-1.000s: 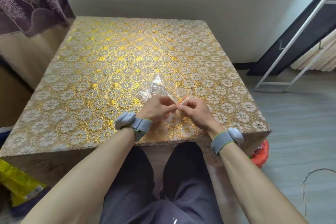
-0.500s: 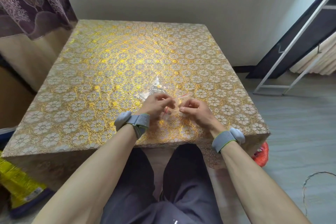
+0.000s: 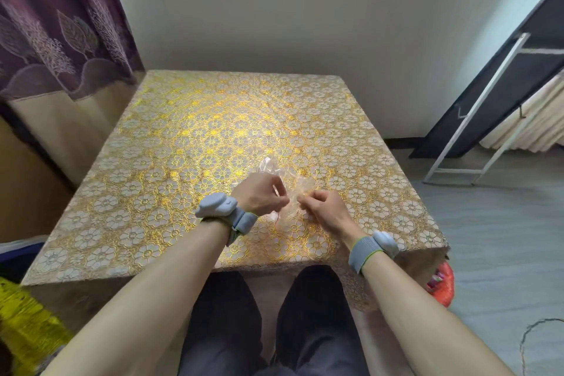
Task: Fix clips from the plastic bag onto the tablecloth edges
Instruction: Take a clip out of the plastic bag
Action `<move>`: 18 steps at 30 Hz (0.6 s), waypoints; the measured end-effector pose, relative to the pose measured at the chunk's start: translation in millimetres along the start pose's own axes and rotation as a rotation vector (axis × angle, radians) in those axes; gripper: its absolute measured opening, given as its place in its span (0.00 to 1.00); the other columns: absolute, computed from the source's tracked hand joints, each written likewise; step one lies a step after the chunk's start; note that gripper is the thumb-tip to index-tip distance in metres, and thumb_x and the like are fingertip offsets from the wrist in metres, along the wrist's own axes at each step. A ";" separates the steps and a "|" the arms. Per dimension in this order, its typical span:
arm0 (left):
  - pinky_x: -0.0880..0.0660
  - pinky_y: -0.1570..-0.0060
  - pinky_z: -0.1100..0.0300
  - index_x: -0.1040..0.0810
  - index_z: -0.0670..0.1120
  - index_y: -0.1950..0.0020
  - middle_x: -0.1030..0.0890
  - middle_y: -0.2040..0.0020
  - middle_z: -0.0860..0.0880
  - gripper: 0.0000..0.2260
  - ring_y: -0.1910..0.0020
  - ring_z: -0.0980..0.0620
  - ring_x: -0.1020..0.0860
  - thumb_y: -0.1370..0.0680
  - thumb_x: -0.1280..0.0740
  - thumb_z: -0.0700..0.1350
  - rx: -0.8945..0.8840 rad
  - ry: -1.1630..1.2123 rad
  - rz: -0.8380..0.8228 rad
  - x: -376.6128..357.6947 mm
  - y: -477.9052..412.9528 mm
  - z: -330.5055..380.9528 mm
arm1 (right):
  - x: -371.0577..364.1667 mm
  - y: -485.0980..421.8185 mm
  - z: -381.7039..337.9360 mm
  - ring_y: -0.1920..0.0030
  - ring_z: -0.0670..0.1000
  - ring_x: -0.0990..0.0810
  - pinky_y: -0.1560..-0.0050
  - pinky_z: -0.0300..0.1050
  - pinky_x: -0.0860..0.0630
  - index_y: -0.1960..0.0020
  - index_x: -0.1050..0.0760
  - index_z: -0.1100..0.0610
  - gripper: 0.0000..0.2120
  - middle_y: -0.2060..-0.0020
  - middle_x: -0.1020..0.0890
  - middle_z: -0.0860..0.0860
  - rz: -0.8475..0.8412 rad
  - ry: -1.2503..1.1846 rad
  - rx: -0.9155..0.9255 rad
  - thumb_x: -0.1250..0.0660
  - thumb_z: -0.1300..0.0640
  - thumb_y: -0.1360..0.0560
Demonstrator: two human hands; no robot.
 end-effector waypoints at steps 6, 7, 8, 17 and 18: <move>0.24 0.57 0.56 0.20 0.51 0.54 0.18 0.57 0.51 0.07 0.57 0.49 0.20 0.24 0.35 0.52 0.037 -0.458 0.179 85.8 -3.1 17.4 | 14.7 -15.7 -74.9 0.56 0.52 0.17 0.47 0.55 0.19 0.57 0.19 0.57 0.13 0.58 0.15 0.54 0.028 0.307 0.059 0.30 0.47 0.25; 0.24 0.59 0.56 0.22 0.49 0.59 0.19 0.58 0.50 0.07 0.59 0.48 0.21 0.25 0.35 0.51 0.057 -0.531 0.188 99.4 -3.4 18.0 | 18.0 -19.5 -88.5 0.58 0.52 0.17 0.47 0.55 0.18 0.58 0.18 0.57 0.13 0.59 0.14 0.54 0.026 0.383 0.066 0.30 0.47 0.26; 0.24 0.60 0.57 0.24 0.48 0.63 0.20 0.60 0.49 0.08 0.62 0.47 0.21 0.26 0.34 0.50 0.080 -0.594 0.200 114.1 -2.5 18.0 | 21.0 -23.1 -101.6 0.59 0.52 0.17 0.47 0.55 0.18 0.59 0.18 0.58 0.13 0.60 0.14 0.53 0.024 0.454 0.069 0.30 0.47 0.27; 0.24 0.56 0.59 0.18 0.53 0.53 0.19 0.57 0.53 0.09 0.56 0.50 0.21 0.30 0.30 0.54 0.096 -0.689 0.317 218.4 14.9 35.2 | 31.5 -23.1 -198.2 0.62 0.51 0.18 0.62 0.46 0.19 0.58 0.19 0.58 0.13 0.62 0.15 0.52 0.066 0.515 0.196 0.26 0.47 0.29; 0.27 0.59 0.60 0.18 0.54 0.53 0.21 0.59 0.53 0.09 0.57 0.50 0.22 0.30 0.30 0.55 0.089 -0.702 0.348 228.7 17.9 39.8 | 29.4 -20.3 -197.6 0.59 0.51 0.16 0.60 0.46 0.19 0.58 0.20 0.57 0.12 0.59 0.15 0.53 0.053 0.435 0.199 0.26 0.48 0.29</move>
Point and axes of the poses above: each hand's wrist, its own y-axis away from the middle knuckle, its own x-axis out of the back of the hand, z = x × y, the point moved 10 cm from there along -y, towards the middle knuckle
